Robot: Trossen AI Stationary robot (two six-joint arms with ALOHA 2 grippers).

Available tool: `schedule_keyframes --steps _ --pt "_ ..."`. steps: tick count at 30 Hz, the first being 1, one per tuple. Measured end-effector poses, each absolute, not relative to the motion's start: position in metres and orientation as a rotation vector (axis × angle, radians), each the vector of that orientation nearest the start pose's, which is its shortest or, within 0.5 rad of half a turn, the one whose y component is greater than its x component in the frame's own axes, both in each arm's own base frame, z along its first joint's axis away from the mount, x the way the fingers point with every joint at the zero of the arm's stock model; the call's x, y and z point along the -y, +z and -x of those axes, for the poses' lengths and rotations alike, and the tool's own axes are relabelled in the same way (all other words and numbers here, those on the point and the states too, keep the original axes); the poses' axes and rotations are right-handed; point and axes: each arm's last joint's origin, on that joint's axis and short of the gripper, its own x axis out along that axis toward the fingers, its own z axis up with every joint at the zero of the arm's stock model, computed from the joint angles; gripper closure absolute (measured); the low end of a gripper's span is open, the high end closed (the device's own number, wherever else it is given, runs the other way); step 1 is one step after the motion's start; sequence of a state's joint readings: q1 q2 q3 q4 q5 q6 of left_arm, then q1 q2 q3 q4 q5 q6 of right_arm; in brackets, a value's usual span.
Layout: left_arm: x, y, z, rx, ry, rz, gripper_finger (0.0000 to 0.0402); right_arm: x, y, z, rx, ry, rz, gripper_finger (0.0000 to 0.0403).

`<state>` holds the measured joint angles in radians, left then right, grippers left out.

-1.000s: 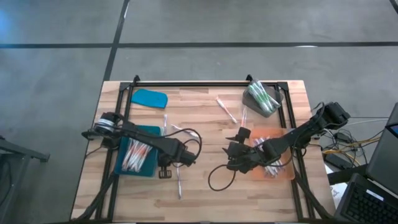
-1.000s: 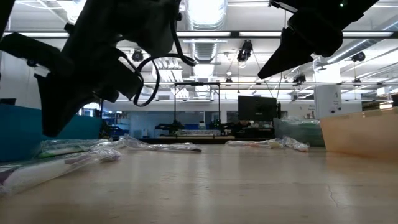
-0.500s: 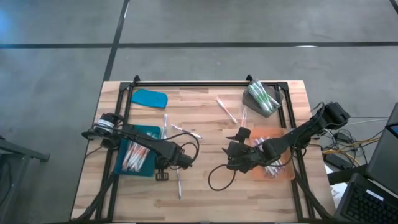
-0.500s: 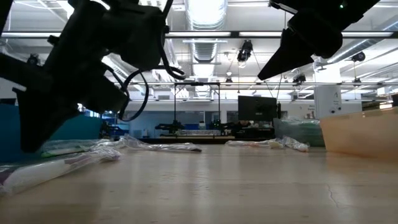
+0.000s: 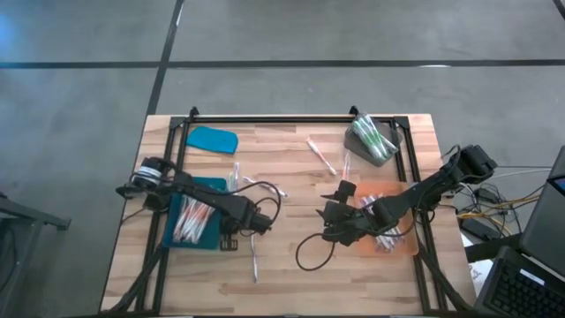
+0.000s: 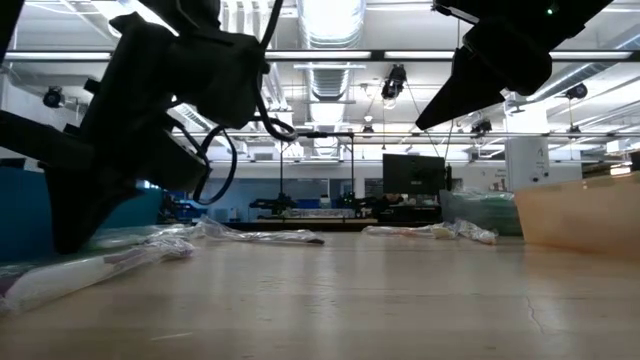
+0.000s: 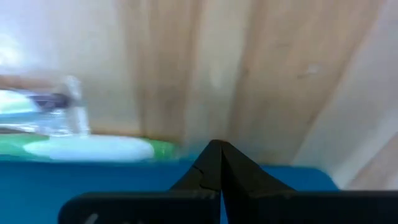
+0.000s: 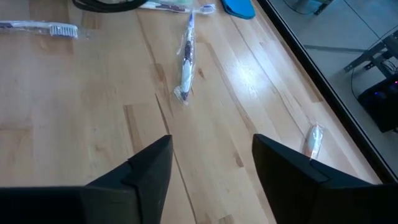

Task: Pick & Place Toothbrushes
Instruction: Adjust the green toothbrush, then put the purple toothbrush into the orange bin

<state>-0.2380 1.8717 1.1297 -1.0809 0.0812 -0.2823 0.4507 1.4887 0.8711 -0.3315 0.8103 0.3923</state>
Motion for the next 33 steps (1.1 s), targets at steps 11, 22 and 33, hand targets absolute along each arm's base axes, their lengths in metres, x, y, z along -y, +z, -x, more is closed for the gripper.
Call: schedule_keyframes --steps 11,22,33 --pt "0.046 0.140 -0.292 -1.798 0.111 -0.087 0.0401 -0.105 0.202 -0.265 -0.682 -0.470 0.193 0.0196" --pt "0.022 0.142 -0.301 -1.752 0.184 -0.166 0.0400 -0.105 0.202 -0.265 -0.683 -0.469 0.195 0.0177" --pt "0.023 0.181 -0.339 -1.532 0.173 -0.287 0.0396 -0.104 0.201 -0.264 -0.686 -0.471 0.197 0.0159"
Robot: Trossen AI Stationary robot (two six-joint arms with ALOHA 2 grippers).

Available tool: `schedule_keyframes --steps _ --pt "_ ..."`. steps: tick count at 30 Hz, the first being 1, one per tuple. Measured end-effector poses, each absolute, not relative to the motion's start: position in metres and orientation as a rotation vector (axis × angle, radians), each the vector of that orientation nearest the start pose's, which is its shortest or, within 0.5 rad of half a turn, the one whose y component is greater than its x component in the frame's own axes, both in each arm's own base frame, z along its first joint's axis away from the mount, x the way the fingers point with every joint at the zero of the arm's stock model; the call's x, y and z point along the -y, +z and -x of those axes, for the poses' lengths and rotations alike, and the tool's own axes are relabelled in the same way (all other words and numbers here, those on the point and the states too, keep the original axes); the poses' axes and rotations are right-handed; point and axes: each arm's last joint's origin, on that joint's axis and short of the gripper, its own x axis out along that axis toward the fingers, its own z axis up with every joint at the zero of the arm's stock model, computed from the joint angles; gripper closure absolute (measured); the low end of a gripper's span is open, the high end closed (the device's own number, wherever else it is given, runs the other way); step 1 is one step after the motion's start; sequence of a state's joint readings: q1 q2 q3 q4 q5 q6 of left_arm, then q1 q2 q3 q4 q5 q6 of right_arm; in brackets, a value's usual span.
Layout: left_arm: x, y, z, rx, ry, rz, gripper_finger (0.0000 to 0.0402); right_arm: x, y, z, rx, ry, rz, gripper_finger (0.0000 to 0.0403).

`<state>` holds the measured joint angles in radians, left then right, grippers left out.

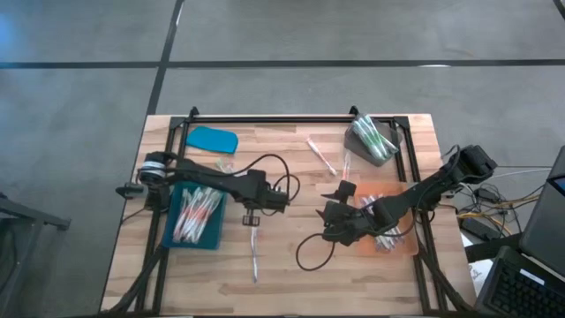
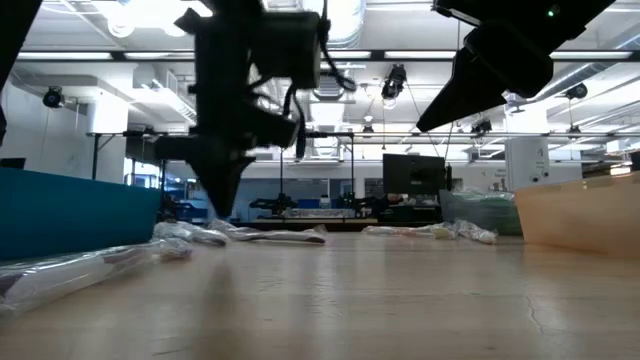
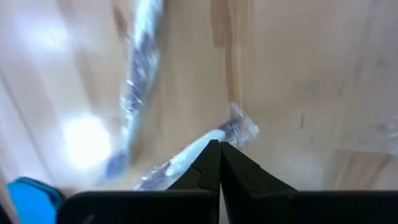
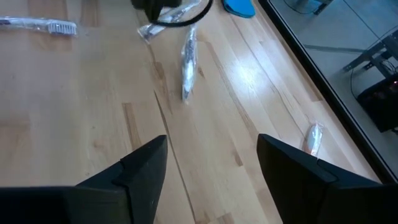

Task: Pick & Place Toothbrushes
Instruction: Put the purple toothbrush into the orange bin

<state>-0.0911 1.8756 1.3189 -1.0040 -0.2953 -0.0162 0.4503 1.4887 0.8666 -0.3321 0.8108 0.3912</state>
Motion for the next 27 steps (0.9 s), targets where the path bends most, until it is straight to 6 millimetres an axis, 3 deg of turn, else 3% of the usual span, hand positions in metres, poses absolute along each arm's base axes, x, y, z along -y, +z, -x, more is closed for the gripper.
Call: schedule_keyframes --steps 5,10,17,27 --pt "0.024 0.217 -0.353 -1.450 0.165 -0.285 0.0395 -0.104 0.200 -0.263 -0.689 -0.472 0.198 0.0153" --pt "0.028 0.266 -0.364 -1.366 0.178 -0.262 0.0396 -0.104 0.200 -0.263 -0.690 -0.472 0.199 0.0155" --pt "0.035 0.330 -0.364 -1.243 0.246 -0.265 0.0392 -0.104 0.200 -0.263 -0.690 -0.471 0.200 0.0177" --pt "0.051 0.382 -0.349 -1.134 0.363 -0.354 0.0394 -0.104 0.200 -0.263 -0.690 -0.471 0.199 0.0193"
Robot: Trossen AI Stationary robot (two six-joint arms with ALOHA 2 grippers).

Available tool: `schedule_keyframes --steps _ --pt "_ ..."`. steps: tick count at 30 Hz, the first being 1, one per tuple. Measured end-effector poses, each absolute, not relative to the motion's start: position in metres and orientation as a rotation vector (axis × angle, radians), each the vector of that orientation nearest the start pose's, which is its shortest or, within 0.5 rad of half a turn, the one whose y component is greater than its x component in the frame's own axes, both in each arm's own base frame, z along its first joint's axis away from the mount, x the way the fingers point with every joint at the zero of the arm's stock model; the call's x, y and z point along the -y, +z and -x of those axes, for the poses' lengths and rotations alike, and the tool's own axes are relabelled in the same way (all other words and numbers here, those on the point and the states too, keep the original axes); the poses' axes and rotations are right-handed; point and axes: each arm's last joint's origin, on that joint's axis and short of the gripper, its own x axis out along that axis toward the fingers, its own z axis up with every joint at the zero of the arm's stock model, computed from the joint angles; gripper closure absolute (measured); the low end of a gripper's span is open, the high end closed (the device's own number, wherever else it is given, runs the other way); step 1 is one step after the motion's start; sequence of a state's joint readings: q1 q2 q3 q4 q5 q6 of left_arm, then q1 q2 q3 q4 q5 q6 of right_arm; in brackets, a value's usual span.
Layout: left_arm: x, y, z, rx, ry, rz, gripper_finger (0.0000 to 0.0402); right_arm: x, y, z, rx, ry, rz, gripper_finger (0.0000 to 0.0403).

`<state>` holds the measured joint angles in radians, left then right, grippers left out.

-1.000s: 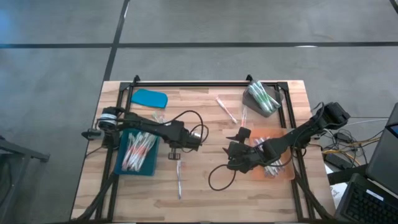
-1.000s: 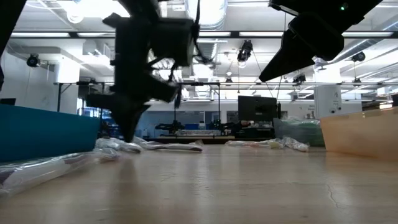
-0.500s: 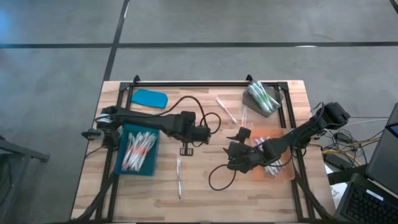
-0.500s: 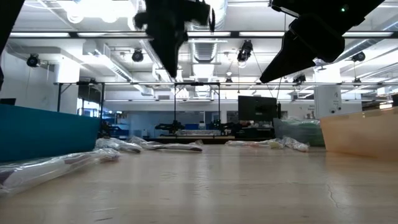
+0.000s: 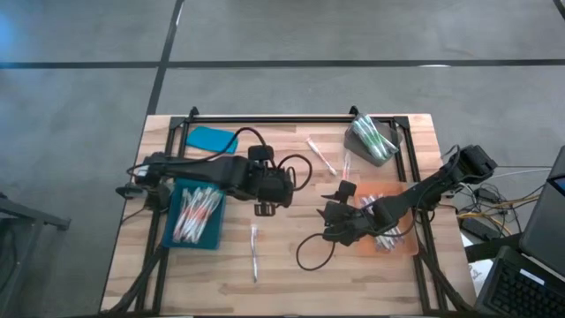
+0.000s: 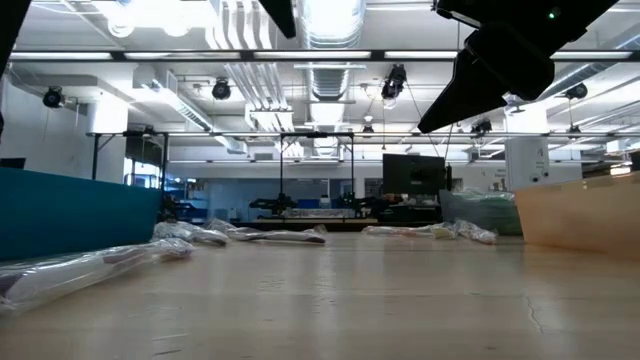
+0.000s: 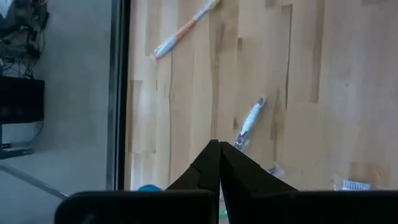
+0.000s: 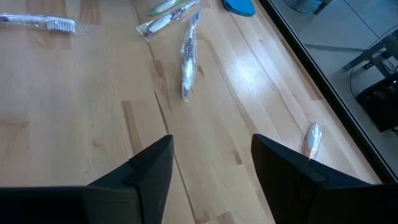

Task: Pick & Place Toothbrushes
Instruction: Put the purple toothbrush into the orange bin

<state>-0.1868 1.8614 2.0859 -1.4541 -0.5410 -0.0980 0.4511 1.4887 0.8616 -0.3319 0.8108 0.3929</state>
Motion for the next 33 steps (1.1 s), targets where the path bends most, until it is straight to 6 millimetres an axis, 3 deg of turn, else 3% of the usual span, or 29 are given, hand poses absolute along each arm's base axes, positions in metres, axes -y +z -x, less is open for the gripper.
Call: schedule_keyframes --steps 7,21,27,33 --pt "0.060 0.399 -0.337 -1.077 0.397 -0.308 0.0391 -0.104 0.200 -0.263 -0.690 -0.471 0.199 0.0190" --pt "0.095 0.442 -0.284 -0.780 0.548 -0.329 0.0382 -0.105 0.201 -0.265 -0.664 -0.469 0.178 0.0156" --pt "0.118 0.444 -0.271 -0.700 0.558 -0.382 0.0381 -0.106 0.204 -0.268 -0.627 -0.463 0.151 0.0144" --pt "0.134 0.430 -0.263 -0.694 0.551 -0.418 0.0381 -0.108 0.208 -0.272 -0.579 -0.456 0.118 0.0138"
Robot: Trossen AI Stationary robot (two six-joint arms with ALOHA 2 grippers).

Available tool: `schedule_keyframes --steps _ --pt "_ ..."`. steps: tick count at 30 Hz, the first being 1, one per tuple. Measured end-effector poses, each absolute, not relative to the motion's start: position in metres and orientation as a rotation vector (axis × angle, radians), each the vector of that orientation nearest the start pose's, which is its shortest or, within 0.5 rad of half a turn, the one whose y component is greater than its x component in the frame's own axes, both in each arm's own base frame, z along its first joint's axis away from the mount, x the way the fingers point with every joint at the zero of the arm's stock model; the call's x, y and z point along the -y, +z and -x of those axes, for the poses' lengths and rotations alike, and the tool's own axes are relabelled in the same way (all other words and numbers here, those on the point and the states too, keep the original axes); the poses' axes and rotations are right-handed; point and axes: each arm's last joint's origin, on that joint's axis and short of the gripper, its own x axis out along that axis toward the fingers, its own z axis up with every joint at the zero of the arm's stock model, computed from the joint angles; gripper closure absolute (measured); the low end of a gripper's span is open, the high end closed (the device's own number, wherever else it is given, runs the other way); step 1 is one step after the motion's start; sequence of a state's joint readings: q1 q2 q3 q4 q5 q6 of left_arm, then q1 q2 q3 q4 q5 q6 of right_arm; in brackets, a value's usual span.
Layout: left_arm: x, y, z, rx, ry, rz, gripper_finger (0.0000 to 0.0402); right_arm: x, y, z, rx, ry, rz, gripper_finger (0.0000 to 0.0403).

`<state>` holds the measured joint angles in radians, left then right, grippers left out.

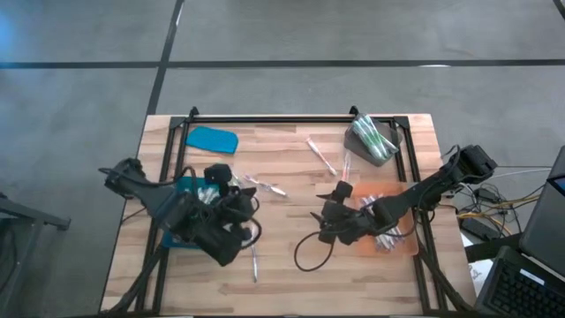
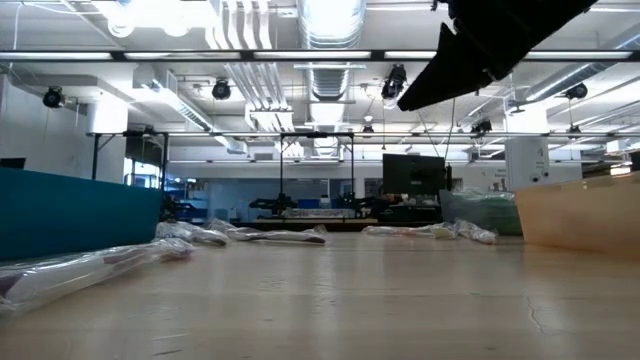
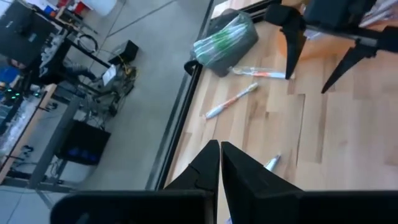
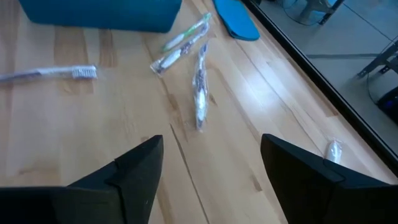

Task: Pick & Place Toothbrushes
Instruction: Put the purple toothbrush into the orange bin

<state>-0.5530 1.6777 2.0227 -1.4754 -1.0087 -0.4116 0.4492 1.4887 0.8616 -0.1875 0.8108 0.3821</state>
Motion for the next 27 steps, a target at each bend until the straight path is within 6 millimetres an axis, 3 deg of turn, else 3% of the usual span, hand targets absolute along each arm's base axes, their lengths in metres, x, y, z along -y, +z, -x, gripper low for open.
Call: schedule_keyframes --steps 15,27 --pt "0.135 0.373 -0.254 -0.662 0.519 -0.435 0.0381 -0.095 0.222 -0.293 -0.462 -0.359 0.038 0.0164" --pt "0.116 0.321 -0.230 -0.419 0.247 -0.356 0.0381 -0.064 0.235 -0.312 -0.359 -0.241 -0.006 0.0177"
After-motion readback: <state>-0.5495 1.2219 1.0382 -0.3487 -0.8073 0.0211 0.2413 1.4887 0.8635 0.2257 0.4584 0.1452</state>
